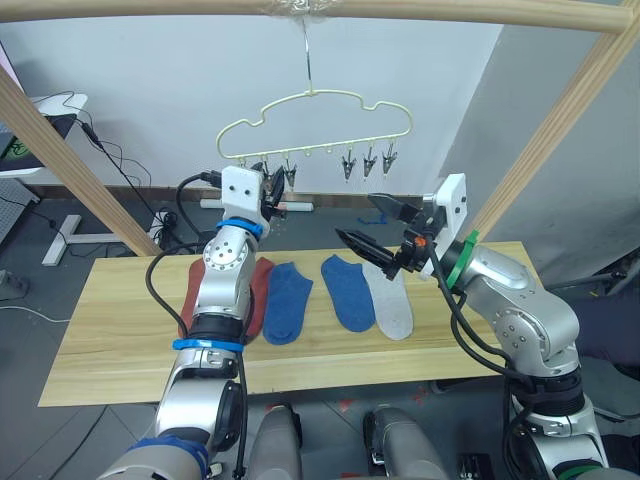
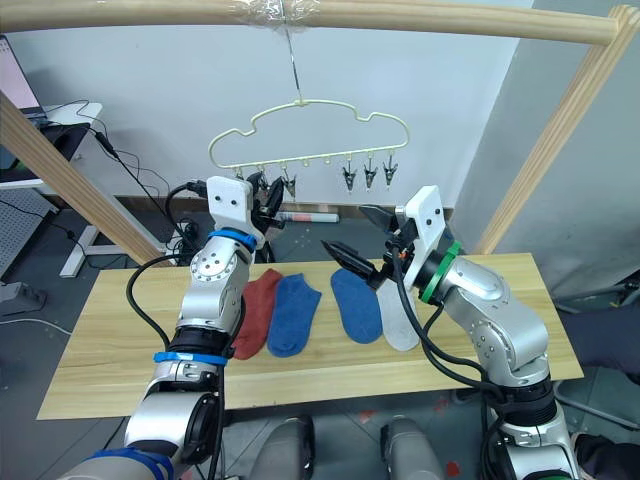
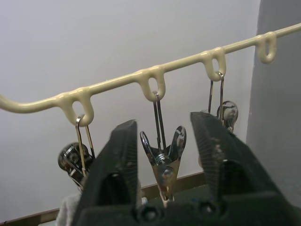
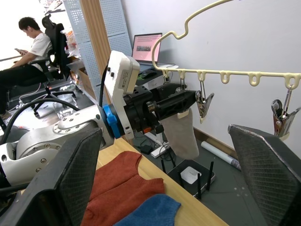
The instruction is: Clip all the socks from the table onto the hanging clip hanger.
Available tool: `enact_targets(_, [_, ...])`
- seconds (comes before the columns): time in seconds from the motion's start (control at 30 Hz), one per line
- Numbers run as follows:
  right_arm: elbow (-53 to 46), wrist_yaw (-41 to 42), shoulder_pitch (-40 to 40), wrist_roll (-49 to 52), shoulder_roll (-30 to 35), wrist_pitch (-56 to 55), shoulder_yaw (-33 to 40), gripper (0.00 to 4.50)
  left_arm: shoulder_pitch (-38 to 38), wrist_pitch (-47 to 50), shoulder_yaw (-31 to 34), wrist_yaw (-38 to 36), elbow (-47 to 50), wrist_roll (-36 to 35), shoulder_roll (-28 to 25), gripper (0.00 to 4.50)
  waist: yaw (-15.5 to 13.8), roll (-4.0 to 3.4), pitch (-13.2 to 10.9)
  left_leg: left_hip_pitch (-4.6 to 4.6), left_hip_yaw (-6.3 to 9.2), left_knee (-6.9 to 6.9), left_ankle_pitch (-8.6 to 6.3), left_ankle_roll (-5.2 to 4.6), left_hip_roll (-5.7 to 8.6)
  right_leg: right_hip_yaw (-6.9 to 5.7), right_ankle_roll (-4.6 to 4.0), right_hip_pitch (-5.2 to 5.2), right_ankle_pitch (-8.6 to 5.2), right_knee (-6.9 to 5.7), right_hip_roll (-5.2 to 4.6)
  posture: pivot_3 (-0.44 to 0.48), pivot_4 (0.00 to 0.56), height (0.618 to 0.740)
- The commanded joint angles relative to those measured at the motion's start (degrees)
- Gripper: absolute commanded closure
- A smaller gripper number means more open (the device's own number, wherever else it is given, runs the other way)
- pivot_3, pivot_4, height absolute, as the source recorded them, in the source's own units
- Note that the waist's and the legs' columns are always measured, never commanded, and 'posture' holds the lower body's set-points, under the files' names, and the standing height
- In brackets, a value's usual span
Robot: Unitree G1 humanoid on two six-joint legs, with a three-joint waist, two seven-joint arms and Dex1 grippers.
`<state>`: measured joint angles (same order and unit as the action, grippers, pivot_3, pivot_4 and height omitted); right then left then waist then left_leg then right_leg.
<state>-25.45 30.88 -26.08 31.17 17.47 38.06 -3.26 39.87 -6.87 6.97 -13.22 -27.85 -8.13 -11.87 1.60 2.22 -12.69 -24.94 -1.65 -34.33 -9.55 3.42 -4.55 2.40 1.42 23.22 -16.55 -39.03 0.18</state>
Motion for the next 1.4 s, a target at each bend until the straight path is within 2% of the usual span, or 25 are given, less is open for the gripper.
enact_targets(0.03, [-3.08,-0.29,-0.92,1.6,0.13,-0.4,1.15,0.0,1.15,-1.29,0.46,-0.39,0.84,-0.67,0.34,3.78,0.01,0.0,0.0,0.0,0.0,0.0,0.0,0.0,0.0,0.0,0.0,0.0,0.0,0.0,0.0,-0.048,0.215,0.74])
enact_targets(0.17, [-3.22,-0.6,-0.69,1.77,0.09,-0.33,0.82,0.0,1.0,-0.91,0.68,-0.33,1.22,-0.78,0.47,4.43,0.05,0.0,0.0,0.0,0.0,0.0,0.0,0.0,0.0,0.0,0.0,0.0,0.0,0.0,0.0,-0.045,0.215,0.74])
enact_targets(0.3, [-2.39,-1.22,-0.35,0.86,0.09,-0.43,0.15,0.0,0.65,-0.46,0.69,-0.39,1.68,-0.79,0.34,4.49,0.06,0.0,0.0,0.0,0.0,-0.01,0.0,0.0,0.0,0.0,0.0,0.0,0.0,0.0,0.0,-0.045,0.215,0.74])
enact_targets(0.37, [0.57,-2.97,0.23,-4.09,2.09,0.11,-2.27,0.0,0.4,0.75,0.82,-0.33,2.09,-1.06,0.2,4.49,0.06,0.0,0.0,0.0,0.0,-0.01,0.0,0.0,0.0,0.0,0.0,0.0,0.0,0.0,0.0,-0.044,0.215,0.74])
enact_targets(0.5, [12.18,-7.86,1.43,-14.97,4.51,-1.16,-7.0,0.0,-0.3,5.32,1.34,-2.0,4.27,-3.59,-0.11,4.49,0.09,0.01,0.01,0.01,-0.01,-0.08,0.0,0.0,0.0,0.01,0.02,-0.03,0.01,0.0,-0.01,-0.045,0.214,0.74])
enact_targets(0.67, [30.26,-6.81,-0.77,-23.85,4.46,-8.01,-12.24,0.0,-2.05,14.27,1.81,-6.34,11.3,-8.75,-1.37,4.49,0.31,0.01,0.01,0.01,-0.05,-0.18,0.0,0.0,0.0,0.06,0.04,-0.02,0.03,-0.05,0.0,-0.033,0.211,0.74])
enact_targets(0.97, [62.28,-5.8,-9.28,-30.12,-2.2,-19.19,-12.75,0.0,-5.03,22.43,2.6,-7.28,19.23,-11.34,-3.32,4.49,0.22,0.0,0.0,0.0,-0.03,-0.29,0.0,0.0,-0.05,0.11,0.04,-0.03,0.04,-0.07,0.09,0.014,0.207,0.74])
enact_targets(1.1, [71.26,-4.45,-10.09,-31.53,-3.9,-22.41,-12.33,0.0,-6.55,24.94,2.8,-6.86,22.56,-11.94,-3.43,4.49,0.05,0.01,0.02,0.01,-0.04,-0.3,0.0,0.0,-0.05,0.11,0.04,-0.06,0.05,-0.05,0.07,0.041,0.208,0.74])
enact_targets(1.23, [74.84,-3.7,-10.25,-30.33,-5.05,-23.02,-9.25,0.87,-7.37,26.81,3.19,-6.75,24.64,-12.09,-4.0,4.5,0.04,0.01,0.03,0.08,-0.02,-0.32,0.0,0.0,-0.06,0.1,0.06,-0.14,0.08,-0.09,0.07,0.041,0.208,0.74])
enact_targets(1.4, [73.87,-2.69,-8.92,-31.57,-4.47,-24.12,-8.64,2.62,-7.61,28.26,3.57,-6.5,26.05,-12.81,-4.41,4.5,-0.07,0.01,0.08,0.08,-0.01,-0.43,0.0,-0.01,-0.07,0.1,0.09,-0.18,0.16,-0.1,0.08,0.064,0.196,0.74])
